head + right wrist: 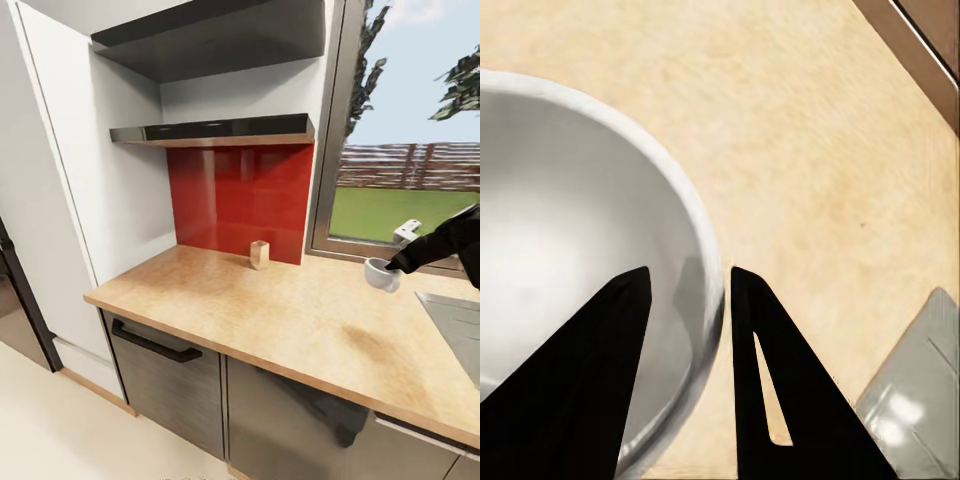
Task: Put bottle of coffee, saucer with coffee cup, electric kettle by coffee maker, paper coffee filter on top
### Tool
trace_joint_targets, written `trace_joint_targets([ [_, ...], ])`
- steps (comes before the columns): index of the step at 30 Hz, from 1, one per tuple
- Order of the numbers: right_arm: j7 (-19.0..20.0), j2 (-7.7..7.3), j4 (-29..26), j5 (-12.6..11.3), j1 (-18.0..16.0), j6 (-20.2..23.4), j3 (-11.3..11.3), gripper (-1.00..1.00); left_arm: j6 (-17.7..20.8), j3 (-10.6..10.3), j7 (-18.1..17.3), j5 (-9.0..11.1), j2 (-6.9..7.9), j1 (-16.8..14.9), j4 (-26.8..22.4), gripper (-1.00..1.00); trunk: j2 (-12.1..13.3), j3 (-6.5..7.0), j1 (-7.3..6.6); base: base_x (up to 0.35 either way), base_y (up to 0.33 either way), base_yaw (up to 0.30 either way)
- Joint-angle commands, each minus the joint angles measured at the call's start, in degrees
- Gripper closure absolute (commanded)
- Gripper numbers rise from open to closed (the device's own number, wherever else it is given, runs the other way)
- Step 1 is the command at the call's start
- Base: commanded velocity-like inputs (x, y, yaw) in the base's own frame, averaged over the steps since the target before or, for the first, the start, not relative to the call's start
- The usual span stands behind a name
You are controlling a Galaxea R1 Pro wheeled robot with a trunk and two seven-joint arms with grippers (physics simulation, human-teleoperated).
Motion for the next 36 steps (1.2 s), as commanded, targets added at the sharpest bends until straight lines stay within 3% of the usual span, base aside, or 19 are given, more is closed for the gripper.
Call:
trace_joint_targets([
  [1,0.63,-0.02,-0.04,0.49,-0.07,0.61,0.1,1.0,0.59,0.09,-0.21,0.39,0.02,-0.02,-0.02,-1.0,-0.04,-0.06,-0.01,-0.197,-0.152,-0.104],
  [15,0.63,-0.02,0.05,0.42,0.53,0.61,0.1,1.0,0.59,0.11,-0.21,0.39,-0.33,-0.02,-0.02,-1.0,-0.04,-0.04,-0.01,-0.212,-0.162,-0.1],
  [36,0.63,-0.02,0.06,0.42,0.72,0.59,0.1,1.0,0.59,0.12,-0.13,0.39,-0.42,-0.02,-0.02,-1.0,-0.04,-0.04,-0.01,-0.011,-0.008,-0.253],
])
